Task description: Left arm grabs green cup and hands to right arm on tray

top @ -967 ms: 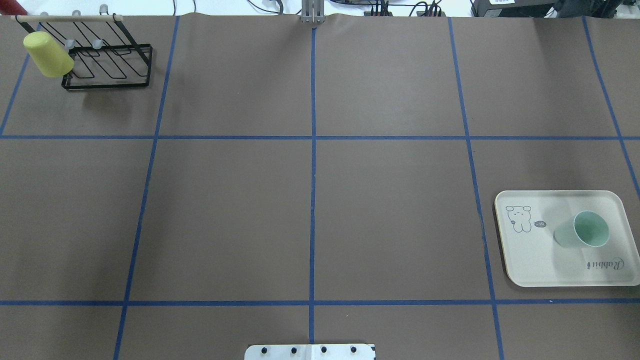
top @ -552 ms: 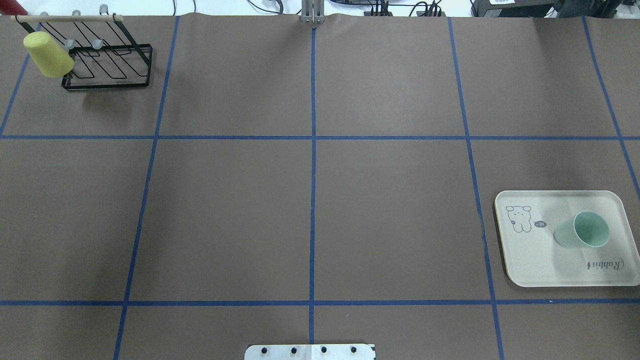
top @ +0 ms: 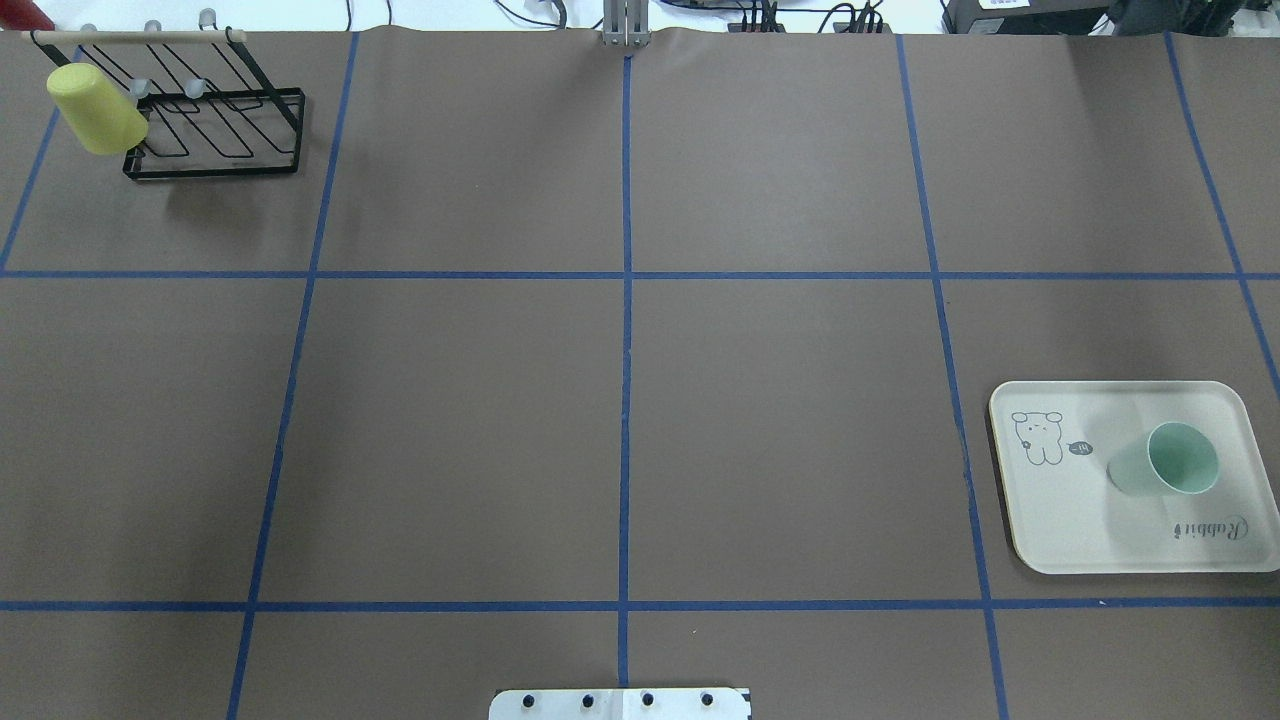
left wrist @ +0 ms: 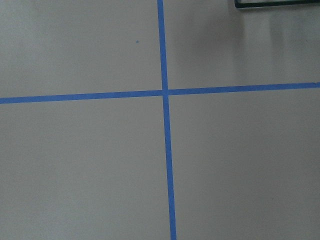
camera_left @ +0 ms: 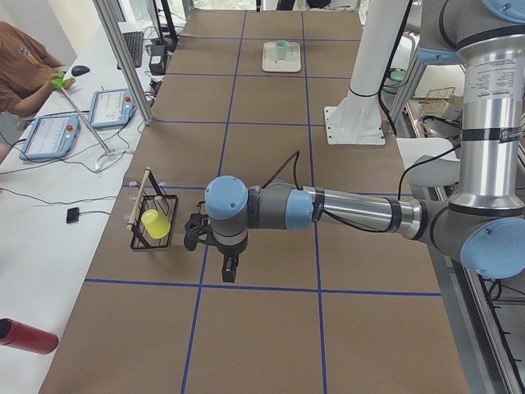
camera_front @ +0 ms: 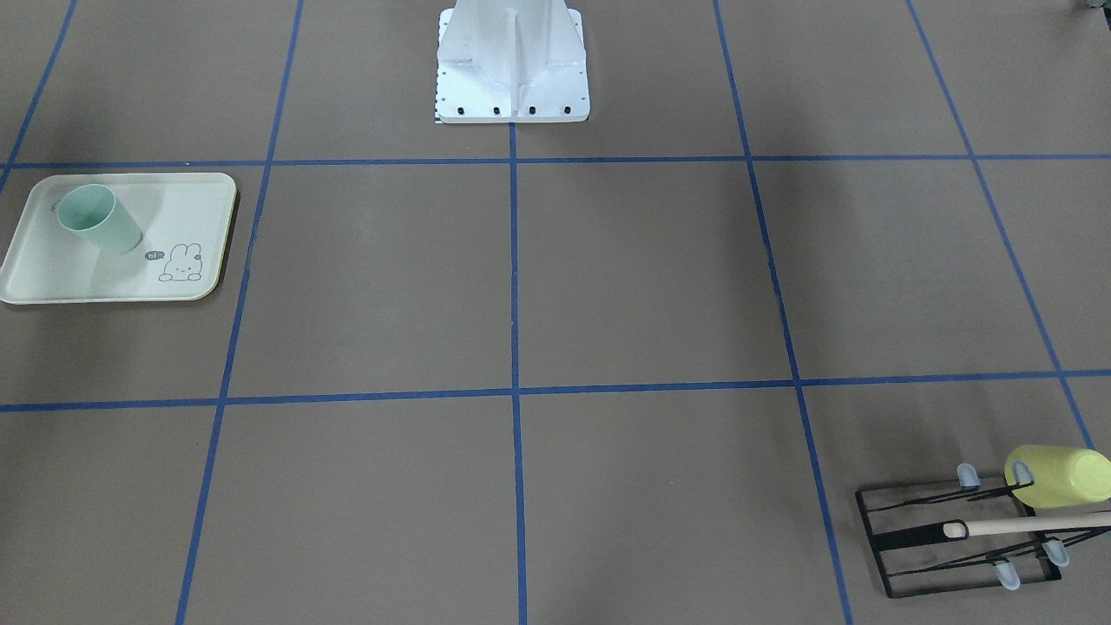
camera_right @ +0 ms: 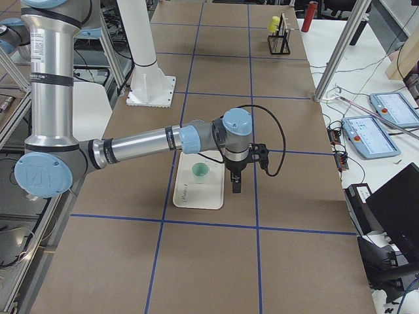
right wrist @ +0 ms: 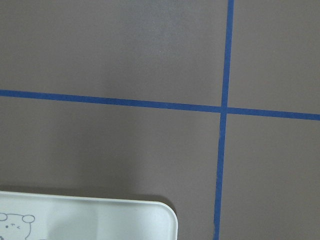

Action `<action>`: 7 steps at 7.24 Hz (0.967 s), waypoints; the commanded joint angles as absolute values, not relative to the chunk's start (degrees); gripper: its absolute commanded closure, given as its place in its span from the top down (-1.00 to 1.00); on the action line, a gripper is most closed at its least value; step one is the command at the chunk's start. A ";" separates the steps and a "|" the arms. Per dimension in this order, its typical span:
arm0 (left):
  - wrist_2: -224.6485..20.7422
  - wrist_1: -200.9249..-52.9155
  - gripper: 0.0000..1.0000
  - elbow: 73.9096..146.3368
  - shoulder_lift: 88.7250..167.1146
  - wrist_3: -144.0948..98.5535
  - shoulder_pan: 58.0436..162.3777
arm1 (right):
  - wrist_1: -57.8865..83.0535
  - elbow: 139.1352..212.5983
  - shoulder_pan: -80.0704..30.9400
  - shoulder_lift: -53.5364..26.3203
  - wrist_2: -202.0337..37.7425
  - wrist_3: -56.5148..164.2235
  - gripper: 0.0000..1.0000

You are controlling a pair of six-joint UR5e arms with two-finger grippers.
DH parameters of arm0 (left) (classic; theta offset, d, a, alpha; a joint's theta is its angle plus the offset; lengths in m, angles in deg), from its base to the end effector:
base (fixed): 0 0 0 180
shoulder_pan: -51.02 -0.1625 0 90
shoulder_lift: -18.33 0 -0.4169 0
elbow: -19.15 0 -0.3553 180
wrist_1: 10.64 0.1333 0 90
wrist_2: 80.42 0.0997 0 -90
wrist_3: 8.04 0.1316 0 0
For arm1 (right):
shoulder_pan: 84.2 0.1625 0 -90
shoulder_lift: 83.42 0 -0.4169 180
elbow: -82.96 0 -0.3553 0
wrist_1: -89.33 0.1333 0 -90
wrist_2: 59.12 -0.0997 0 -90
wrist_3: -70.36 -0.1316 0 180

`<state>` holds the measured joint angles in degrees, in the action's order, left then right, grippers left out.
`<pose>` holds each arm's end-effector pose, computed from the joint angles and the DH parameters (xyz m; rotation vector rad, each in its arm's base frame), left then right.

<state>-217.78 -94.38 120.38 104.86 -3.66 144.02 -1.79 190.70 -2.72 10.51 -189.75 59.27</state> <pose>-0.0589 -0.4263 0.6172 0.0778 0.8233 0.0335 -0.0175 -0.4379 0.5691 0.0887 -0.7318 -0.0357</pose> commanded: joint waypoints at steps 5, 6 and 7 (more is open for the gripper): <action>-218.06 -94.40 1.00 120.67 104.02 -3.73 144.09 | -1.81 190.71 -2.72 10.54 -190.08 59.28 1.00; -217.97 -94.40 1.00 120.58 104.02 -3.73 144.00 | -1.81 190.80 -2.72 10.54 -190.08 59.19 1.00; -218.06 -94.40 1.00 120.58 104.02 -3.65 144.00 | -1.81 190.89 -2.72 10.54 -190.08 59.19 1.00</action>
